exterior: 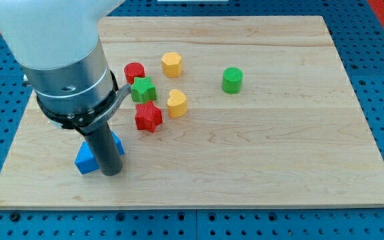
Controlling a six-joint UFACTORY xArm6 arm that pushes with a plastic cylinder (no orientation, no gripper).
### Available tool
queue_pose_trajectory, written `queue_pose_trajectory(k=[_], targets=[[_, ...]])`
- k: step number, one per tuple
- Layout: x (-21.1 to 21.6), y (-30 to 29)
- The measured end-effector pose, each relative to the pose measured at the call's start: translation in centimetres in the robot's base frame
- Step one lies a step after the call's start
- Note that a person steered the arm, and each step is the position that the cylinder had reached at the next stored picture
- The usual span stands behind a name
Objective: Move your arm towards the green circle
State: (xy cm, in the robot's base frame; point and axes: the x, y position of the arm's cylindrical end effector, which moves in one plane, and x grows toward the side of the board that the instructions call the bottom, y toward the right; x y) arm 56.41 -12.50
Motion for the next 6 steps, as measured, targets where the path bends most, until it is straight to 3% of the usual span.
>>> queue_pose_trajectory(k=[1,2,3,4,5,6], targets=[[1.5,0.1],[0.2,3.8],[-2.2,10.4],[-7.3,16.2],[-11.7,17.5],[-13.0,21.8]])
